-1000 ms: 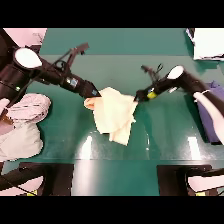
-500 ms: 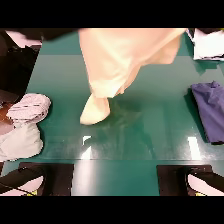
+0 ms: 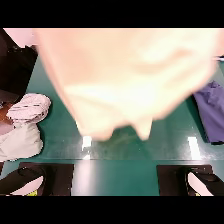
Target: Fold the shirts.
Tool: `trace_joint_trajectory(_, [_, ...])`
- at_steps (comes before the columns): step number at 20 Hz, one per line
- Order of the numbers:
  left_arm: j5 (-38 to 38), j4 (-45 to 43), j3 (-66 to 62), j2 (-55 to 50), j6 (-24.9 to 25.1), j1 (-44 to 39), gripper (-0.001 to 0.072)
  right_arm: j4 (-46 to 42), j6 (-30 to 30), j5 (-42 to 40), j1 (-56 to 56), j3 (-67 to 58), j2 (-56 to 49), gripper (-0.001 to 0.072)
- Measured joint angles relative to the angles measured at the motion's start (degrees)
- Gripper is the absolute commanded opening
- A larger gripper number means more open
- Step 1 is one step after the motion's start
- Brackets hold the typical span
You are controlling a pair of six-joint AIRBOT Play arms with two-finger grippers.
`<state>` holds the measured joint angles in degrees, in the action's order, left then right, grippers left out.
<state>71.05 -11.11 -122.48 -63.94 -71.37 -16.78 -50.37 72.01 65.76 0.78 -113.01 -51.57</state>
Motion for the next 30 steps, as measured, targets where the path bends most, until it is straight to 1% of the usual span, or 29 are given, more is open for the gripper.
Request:
trace_joint_trajectory(2, [0.8,-2.4,1.8,0.3,-0.1,0.0,0.0028,0.0,0.4,-0.9,-2.3,1.6,0.9,0.0012])
trace_joint_trajectory(5, [2.2,-10.4,10.4,0.2,-2.1,0.0,0.0028,-0.9,2.0,-0.2,-2.3,4.0,-1.7,0.0012])
trace_joint_trajectory(10, [1.5,-21.4,32.3,-3.0,-2.9,0.0,0.0029,-2.1,4.0,1.4,6.9,10.0,-14.8,0.0012])
trace_joint_trajectory(13, [-3.2,-30.9,41.9,-7.9,-2.6,0.0,0.0028,-4.8,4.5,-2.6,13.6,14.2,-25.4,0.0013])
trace_joint_trajectory(15, [-7.5,-36.5,44.9,-11.7,-2.5,0.4,0.0029,-5.8,4.7,-6.9,16.7,15.4,-32.2,0.0014])
trace_joint_trajectory(17, [-11.3,-39.5,46.4,-14.8,-2.9,1.3,0.003,-6.3,5.2,-9.4,18.7,15.2,-38.5,0.0017])
trace_joint_trajectory(18, [-12.8,-40.4,46.8,-15.9,-3.1,2.0,0.0124,-6.1,5.3,-10.2,19.2,14.5,-41.0,0.0047])
trace_joint_trajectory(19, [-14.2,-41.2,47.1,-16.8,-3.3,2.8,0.0397,-5.3,5.5,-11.1,19.6,13.4,-43.5,0.0255])
trace_joint_trajectory(20, [-15.1,-41.8,47.3,-17.3,-3.5,3.7,0.0612,-4.7,5.5,-11.1,20.0,12.0,-45.7,0.0485])
trace_joint_trajectory(21, [-15.7,-42.2,47.5,-17.7,-3.6,4.5,0.0632,-3.9,5.6,-11.2,20.0,10.4,-47.5,0.0536])
trace_joint_trajectory(24, [-14.1,-42.8,47.3,-18.1,-3.8,7.9,0.0613,-2.0,6.1,-9.0,19.1,5.0,-50.9,0.053])
trace_joint_trajectory(26, [-9.6,-42.8,46.6,-18.1,-3.8,10.2,0.0613,-1.1,6.3,-4.7,17.6,1.6,-51.3,0.0519])
trace_joint_trajectory(27, [-6.8,-42.9,46.5,-18.0,-3.7,11.0,0.0613,-1.0,6.3,-2.1,16.8,0.7,-51.1,0.0478])
trace_joint_trajectory(30, [0.0,-42.6,49.1,-16.8,-2.6,10.9,0.0613,-0.8,6.3,6.9,14.5,-1.0,-49.1,0.047])
